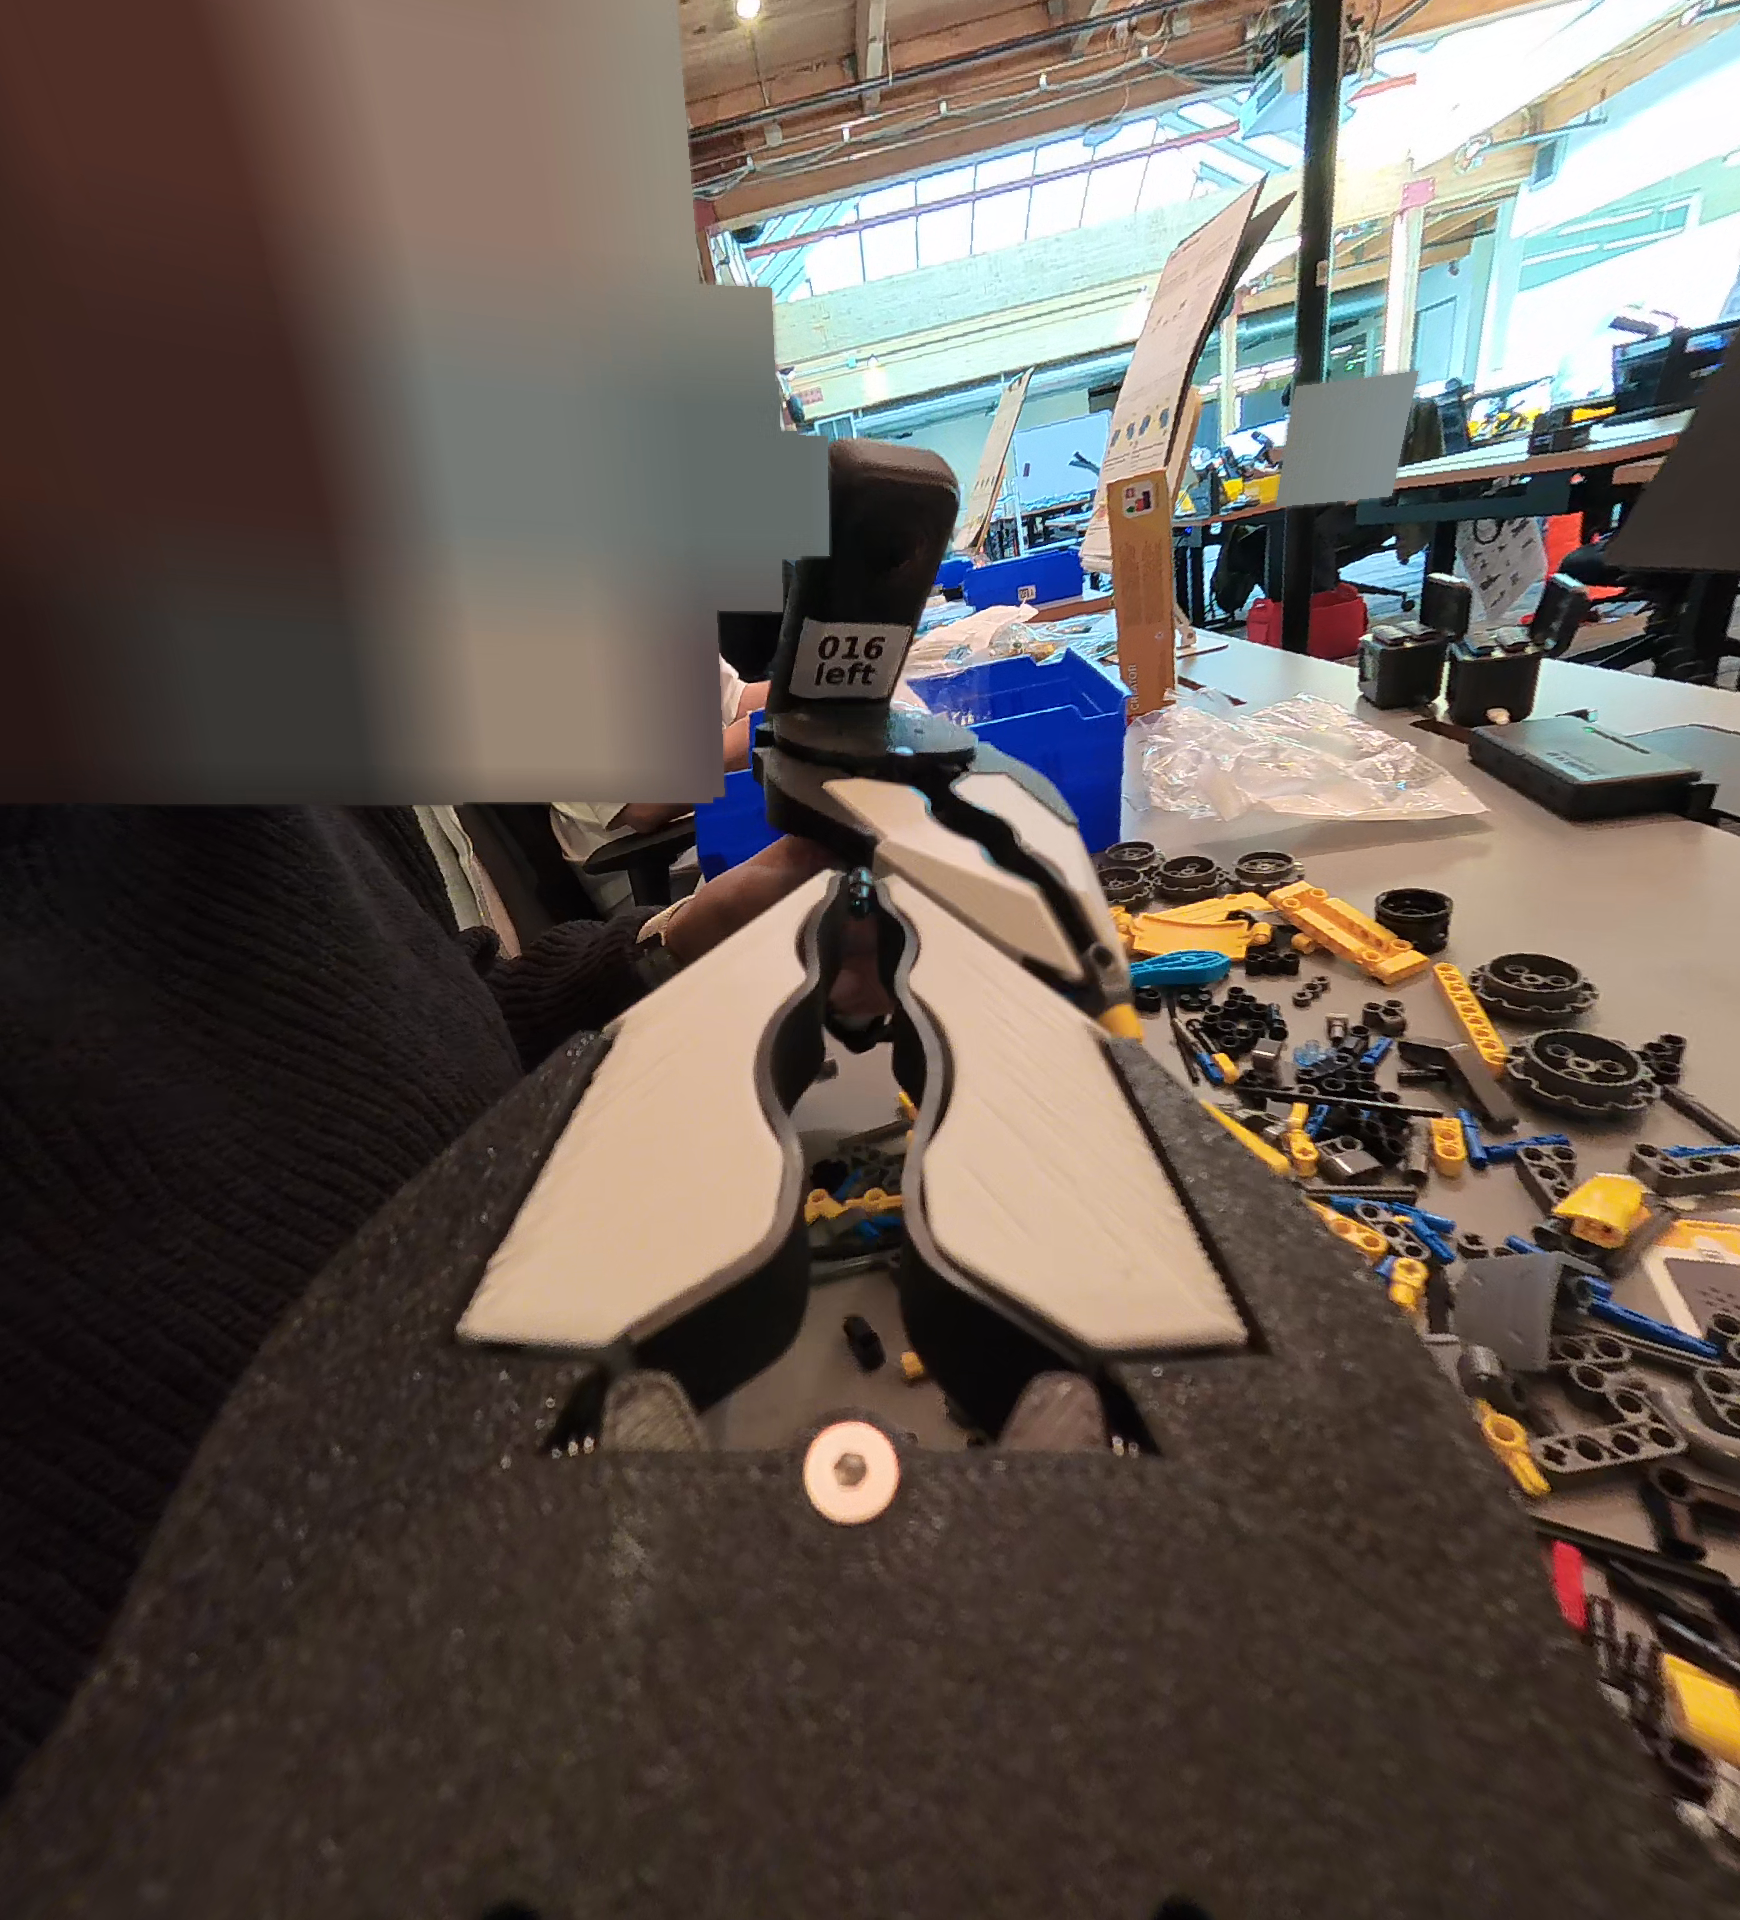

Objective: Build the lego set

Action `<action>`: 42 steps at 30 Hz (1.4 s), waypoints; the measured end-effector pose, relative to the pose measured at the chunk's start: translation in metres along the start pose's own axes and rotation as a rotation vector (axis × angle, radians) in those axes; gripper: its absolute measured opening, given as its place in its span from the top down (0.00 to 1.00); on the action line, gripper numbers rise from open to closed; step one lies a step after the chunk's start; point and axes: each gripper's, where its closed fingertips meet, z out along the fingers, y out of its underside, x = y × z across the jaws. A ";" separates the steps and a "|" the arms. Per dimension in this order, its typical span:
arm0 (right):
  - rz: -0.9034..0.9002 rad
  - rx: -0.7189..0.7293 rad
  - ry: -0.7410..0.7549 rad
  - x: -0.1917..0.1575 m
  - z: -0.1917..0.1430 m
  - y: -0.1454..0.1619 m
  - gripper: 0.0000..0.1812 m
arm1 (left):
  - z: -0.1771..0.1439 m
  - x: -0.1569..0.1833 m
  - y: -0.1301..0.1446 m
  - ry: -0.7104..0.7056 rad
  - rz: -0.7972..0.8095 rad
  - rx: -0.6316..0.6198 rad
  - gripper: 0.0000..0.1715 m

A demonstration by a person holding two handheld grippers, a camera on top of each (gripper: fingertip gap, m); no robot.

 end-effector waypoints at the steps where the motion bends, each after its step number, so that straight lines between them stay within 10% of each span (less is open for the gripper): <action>1: 0.000 -0.004 -0.004 -0.001 0.001 0.001 0.98 | -0.001 0.000 -0.002 -0.005 0.007 0.009 0.97; 27: -0.007 -0.010 0.044 0.002 0.003 0.000 0.98 | -0.003 0.002 -0.010 -0.029 0.074 0.051 0.97; 42: -0.036 -0.163 0.133 0.018 -0.029 0.027 0.98 | 0.022 0.038 0.021 -0.011 0.509 -0.101 0.97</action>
